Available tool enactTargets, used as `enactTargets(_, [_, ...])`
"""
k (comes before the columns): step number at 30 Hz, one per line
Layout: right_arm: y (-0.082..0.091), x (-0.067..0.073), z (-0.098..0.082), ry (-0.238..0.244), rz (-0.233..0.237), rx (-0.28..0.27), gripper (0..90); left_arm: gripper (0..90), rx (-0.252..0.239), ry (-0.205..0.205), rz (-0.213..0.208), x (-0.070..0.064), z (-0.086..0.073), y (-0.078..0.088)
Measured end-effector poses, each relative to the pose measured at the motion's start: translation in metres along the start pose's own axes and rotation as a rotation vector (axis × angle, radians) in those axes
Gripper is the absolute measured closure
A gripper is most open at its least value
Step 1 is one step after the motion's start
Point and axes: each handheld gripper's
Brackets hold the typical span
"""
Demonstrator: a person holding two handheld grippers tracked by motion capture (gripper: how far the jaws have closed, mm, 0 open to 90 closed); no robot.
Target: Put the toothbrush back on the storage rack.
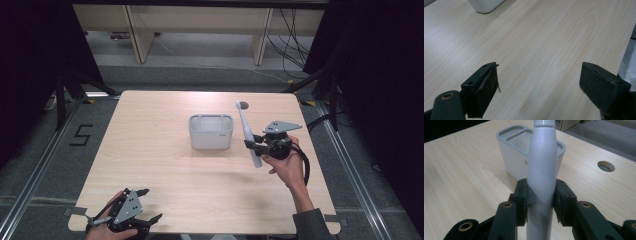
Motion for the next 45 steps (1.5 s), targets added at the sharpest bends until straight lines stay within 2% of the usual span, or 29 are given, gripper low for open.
enactTargets(2, [-0.003,-0.001,0.004,-0.020,0.000,-0.036,66.7,14.8,-0.003,-0.001,-0.003,0.000,0.000,0.000])
enactTargets(4, [-0.005,-0.002,0.005,-0.017,-0.010,-0.053,66.7,14.7,-0.002,0.001,-0.003,0.000,0.000,0.000])
enactTargets(5, [-0.005,-0.001,0.006,-0.036,-0.006,-0.040,66.7,14.8,-0.001,0.001,-0.002,0.000,0.000,0.000])
enactTargets(6, [-0.006,-0.003,0.007,-0.009,-0.016,-0.060,66.6,14.8,-0.002,0.001,-0.002,0.000,0.000,0.000])
enactTargets(7, [-0.007,-0.001,0.008,-0.043,-0.015,-0.065,66.7,14.8,-0.002,-0.001,-0.003,0.000,0.000,0.000])
enactTargets(8, [-0.009,-0.002,0.010,-0.049,-0.020,-0.076,66.7,14.8,-0.004,0.007,-0.006,0.000,0.000,0.000])
enactTargets(10, [-0.009,-0.003,0.012,-0.043,-0.025,-0.081,66.6,14.8,-0.005,-0.001,0.008,0.000,0.000,-0.001])
enactTargets(11, [-0.010,-0.005,0.013,-0.032,-0.036,-0.086,66.7,14.8,-0.002,0.001,-0.004,0.000,0.000,0.000])
enactTargets(12, [-0.012,-0.005,0.016,-0.049,-0.040,-0.097,66.6,14.7,-0.002,0.000,-0.003,0.000,0.000,0.000])
enactTargets(15, [-0.013,-0.006,0.018,-0.058,-0.042,-0.104,66.7,14.8,-0.002,0.001,-0.004,0.000,0.000,0.000])
enactTargets(16, [-0.015,-0.008,0.020,-0.049,-0.050,-0.131,66.7,14.8,-0.013,0.009,-0.002,0.000,0.000,-0.001])
enactTargets(17, [-0.015,-0.007,0.021,-0.071,-0.043,-0.116,66.7,14.7,-0.001,0.000,-0.001,0.000,0.000,0.000])
enactTargets(18, [-0.018,-0.006,0.024,-0.074,-0.052,-0.144,66.7,14.8,0.000,-0.001,-0.005,0.000,0.000,0.000])
enactTargets(20, [-0.017,-0.006,0.025,-0.078,-0.054,-0.139,66.7,14.8,-0.006,-0.001,0.004,0.000,0.000,-0.001])
enactTargets(21, [-0.019,-0.007,0.027,-0.064,-0.048,-0.162,66.6,14.7,-0.002,0.001,-0.004,0.000,0.000,0.000])
enactTargets(22, [-0.019,-0.006,0.029,-0.089,-0.060,-0.156,66.7,14.8,-0.002,0.000,-0.001,0.000,0.000,0.000])
enactTargets(23, [-0.021,-0.006,0.032,-0.106,-0.061,-0.177,66.7,14.8,-0.002,-0.001,-0.002,0.000,0.000,0.000])
enactTargets(24, [-0.021,-0.006,0.033,-0.099,-0.060,-0.180,66.7,14.7,-0.001,-0.002,-0.004,0.000,0.000,0.000])
enactTargets(27, [-0.023,-0.006,0.038,-0.127,-0.047,-0.189,66.7,14.8,-0.014,0.008,0.000,0.000,0.000,0.000])
enactTargets(28, [-0.023,-0.006,0.040,-0.125,-0.066,-0.207,66.7,14.8,-0.008,-0.001,-0.001,0.000,0.000,0.000])
enactTargets(29, [-0.023,-0.005,0.042,-0.143,-0.053,-0.203,66.7,14.7,0.005,-0.006,0.001,0.000,0.000,0.001])
enactTargets(31, [-0.023,-0.004,0.046,-0.142,-0.066,-0.234,66.7,14.8,-0.013,0.008,-0.002,0.000,0.000,0.000])
enactTargets(32, [-0.023,-0.003,0.049,-0.159,-0.048,-0.238,66.7,14.8,-0.016,0.010,-0.002,0.000,0.000,-0.001])
enactTargets(35, [-0.024,-0.003,0.053,-0.157,-0.051,-0.243,66.7,14.7,-0.009,-0.001,-0.002,0.000,0.000,0.000])
enactTargets(36, [-0.024,-0.002,0.056,-0.161,-0.052,-0.247,66.7,14.7,0.009,-0.010,0.000,0.001,0.000,0.001])
enactTargets(38, [-0.026,-0.002,0.059,-0.160,-0.051,-0.258,66.7,14.8,-0.024,0.005,0.006,0.000,0.000,-0.001])
enactTargets(40, [-0.029,-0.001,0.066,-0.185,-0.037,-0.255,66.7,14.8,-0.014,-0.005,-0.001,0.000,0.000,0.000])
enactTargets(42, [-0.031,-0.001,0.068,-0.177,-0.048,-0.267,66.7,14.7,-0.007,-0.007,0.003,0.000,0.000,0.000])
enactTargets(45, [-0.036,0.000,0.073,-0.189,-0.037,-0.273,66.6,14.7,-0.019,-0.003,0.002,-0.001,0.000,0.000])
Point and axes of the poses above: each handheld gripper's, and its own axes: y roughly backward along the jaws, z roughly out of its top, x roughly to its left, and after that the axes turned 15 degrees about -z, right-handed
